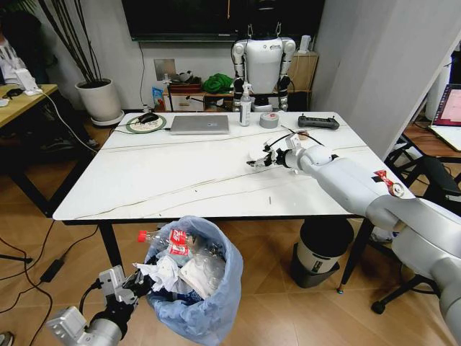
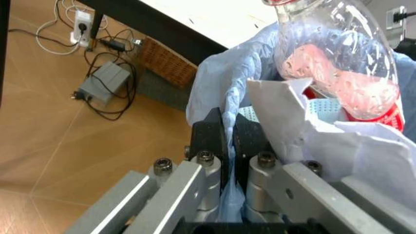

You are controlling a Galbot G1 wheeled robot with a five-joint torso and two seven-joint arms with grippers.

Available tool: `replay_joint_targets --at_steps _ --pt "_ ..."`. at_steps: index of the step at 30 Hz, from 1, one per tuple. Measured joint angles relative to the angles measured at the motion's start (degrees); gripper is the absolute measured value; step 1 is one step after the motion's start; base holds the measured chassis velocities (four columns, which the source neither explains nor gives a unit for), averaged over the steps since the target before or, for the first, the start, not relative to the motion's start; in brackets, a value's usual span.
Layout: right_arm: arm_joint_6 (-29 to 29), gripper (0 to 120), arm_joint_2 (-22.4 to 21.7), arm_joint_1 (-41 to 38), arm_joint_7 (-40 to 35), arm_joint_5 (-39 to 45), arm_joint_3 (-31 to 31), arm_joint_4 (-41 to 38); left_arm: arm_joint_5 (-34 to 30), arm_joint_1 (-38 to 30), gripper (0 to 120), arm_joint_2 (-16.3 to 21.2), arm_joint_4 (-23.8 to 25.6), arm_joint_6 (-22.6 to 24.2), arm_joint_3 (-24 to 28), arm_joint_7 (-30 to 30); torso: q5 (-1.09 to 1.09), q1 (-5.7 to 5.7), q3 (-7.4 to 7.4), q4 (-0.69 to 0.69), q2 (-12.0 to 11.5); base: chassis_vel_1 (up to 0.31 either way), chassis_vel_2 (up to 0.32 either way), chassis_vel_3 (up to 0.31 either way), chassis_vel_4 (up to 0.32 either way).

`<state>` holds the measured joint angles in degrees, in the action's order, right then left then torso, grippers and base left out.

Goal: Pick up the trash bin and place the trash from the table into it.

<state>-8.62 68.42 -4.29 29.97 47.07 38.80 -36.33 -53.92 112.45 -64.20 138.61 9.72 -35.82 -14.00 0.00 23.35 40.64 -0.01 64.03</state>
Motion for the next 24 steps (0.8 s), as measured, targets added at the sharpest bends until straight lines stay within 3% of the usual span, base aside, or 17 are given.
replay_joint_targets --at_steps 8,15,17,19,24 --pt "0.4 92 0.8 -0.6 0.4 -0.3 0.3 2.0 -0.2 -0.3 0 0.1 -0.2 0.0 0.0 0.0 0.00 0.00 0.00 -0.02 0.0 0.000 0.000 0.000 0.000" --pt "0.5 68 1.1 -0.6 0.9 -0.8 0.8 2.3 -0.4 -0.4 0 0.2 -0.3 0.0 0.1 0.0 0.00 0.00 0.00 -0.01 0.0 0.000 0.000 0.000 0.000" --pt "0.5 55 1.3 -0.4 1.0 -1.1 0.9 2.4 -0.4 -0.4 0 0.2 -0.4 0.0 0.1 0.0 0.00 -0.01 0.00 -0.01 0.0 0.000 0.000 0.000 0.000" --pt "0.6 54 1.4 -0.3 1.0 -1.2 0.9 2.5 -0.5 -0.5 0 0.2 -0.4 0.0 0.1 0.0 0.00 -0.01 0.00 -0.01 0.0 0.000 0.000 0.000 0.000" --pt "0.7 33 1.6 -0.1 1.2 -1.6 1.0 2.6 -0.8 -0.6 0 0.3 -0.5 0.0 -0.1 0.0 0.00 -0.01 -0.01 -0.01 0.0 0.000 0.000 0.000 0.000"
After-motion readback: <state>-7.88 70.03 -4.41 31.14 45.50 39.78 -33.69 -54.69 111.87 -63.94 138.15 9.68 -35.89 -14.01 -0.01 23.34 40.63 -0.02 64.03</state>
